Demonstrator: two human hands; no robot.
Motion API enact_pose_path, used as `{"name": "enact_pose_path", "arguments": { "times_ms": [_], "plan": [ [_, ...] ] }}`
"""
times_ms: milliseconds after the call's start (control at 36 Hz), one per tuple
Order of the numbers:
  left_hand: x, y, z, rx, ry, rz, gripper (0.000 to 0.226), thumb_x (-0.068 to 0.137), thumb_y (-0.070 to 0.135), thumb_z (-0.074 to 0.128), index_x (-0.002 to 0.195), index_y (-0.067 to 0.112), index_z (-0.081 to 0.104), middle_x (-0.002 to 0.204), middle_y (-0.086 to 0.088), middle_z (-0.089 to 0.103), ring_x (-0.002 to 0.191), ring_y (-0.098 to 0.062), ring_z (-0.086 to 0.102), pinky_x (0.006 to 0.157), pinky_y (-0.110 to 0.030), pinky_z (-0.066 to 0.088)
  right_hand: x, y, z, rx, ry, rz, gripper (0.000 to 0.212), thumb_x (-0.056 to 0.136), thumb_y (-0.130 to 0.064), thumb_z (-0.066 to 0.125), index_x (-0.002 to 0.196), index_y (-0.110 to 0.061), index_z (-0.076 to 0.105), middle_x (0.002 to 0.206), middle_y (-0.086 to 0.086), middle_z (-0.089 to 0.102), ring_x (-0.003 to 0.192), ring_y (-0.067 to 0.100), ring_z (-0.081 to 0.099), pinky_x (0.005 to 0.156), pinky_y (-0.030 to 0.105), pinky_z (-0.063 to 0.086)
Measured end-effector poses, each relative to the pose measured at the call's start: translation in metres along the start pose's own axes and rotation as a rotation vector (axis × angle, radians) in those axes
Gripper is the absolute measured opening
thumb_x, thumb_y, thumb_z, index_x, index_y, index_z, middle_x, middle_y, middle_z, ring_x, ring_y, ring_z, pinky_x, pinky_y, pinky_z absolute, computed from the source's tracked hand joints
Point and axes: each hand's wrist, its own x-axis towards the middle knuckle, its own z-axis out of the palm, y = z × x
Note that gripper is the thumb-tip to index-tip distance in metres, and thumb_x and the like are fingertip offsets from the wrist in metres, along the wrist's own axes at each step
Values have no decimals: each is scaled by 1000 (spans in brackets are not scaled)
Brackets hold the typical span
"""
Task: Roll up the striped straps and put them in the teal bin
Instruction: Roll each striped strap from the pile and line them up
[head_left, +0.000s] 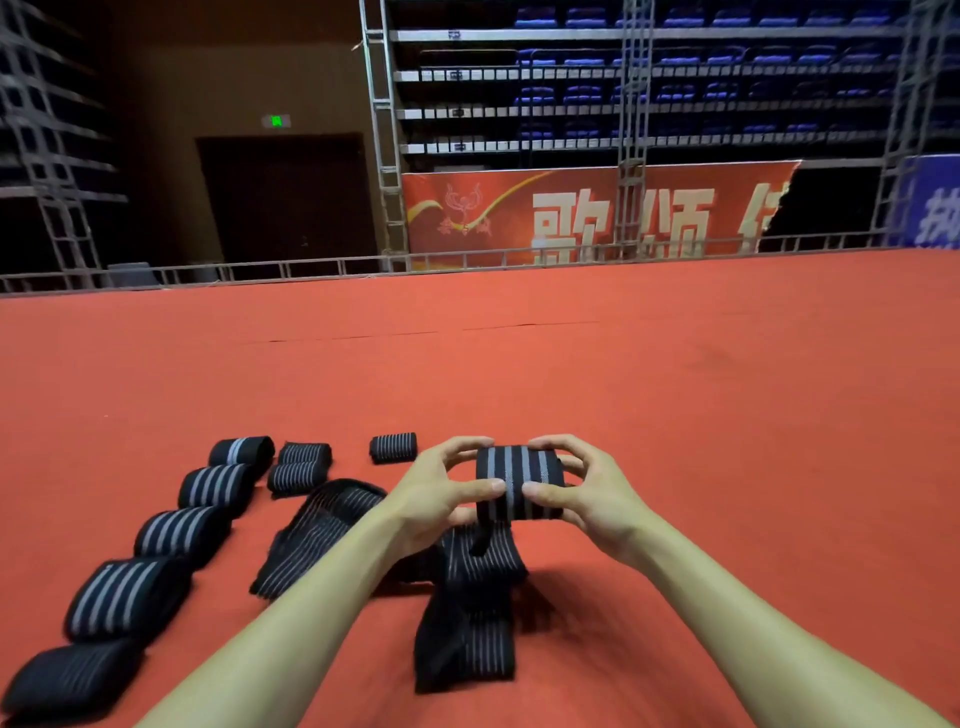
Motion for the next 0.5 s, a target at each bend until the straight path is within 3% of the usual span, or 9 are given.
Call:
{"name": "enact_pose_path", "arguments": {
  "times_ms": [111,278,389,500],
  "plan": [
    [15,23,-35,67,25,2,51,81,-10,72,125,11,60,130,-5,57,104,-22,70,74,-38,60,38,0,27,-28,10,-55,51,63,-5,88,108,-18,68,121,17,62,93,35,69,82,54,58],
    [44,41,-92,91,97,30,53,80,-11,72,127,10,59,129,-4,58,104,-24,70,80,-43,60,102,1,67,-64,-32,-77,50,61,-11,88,106,-26,69,124,14,60,101,41,67,85,59,56],
    [68,43,-130,140,126,35,53,80,-11,72,127,10,59,129,-3,57,101,-23,70,79,-44,60,146,11,86,-102,-77,-60,47,71,-1,85,109,-21,65,124,15,59,103,39,67,83,56,57],
    [99,29,-166,191,151,11,54,79,-10,73,126,12,60,130,-3,55,102,-24,69,83,-52,59,189,37,99,-152,-91,-24,50,68,-6,87,107,-26,64,124,14,57,106,38,65,79,53,59]
  ]
}}
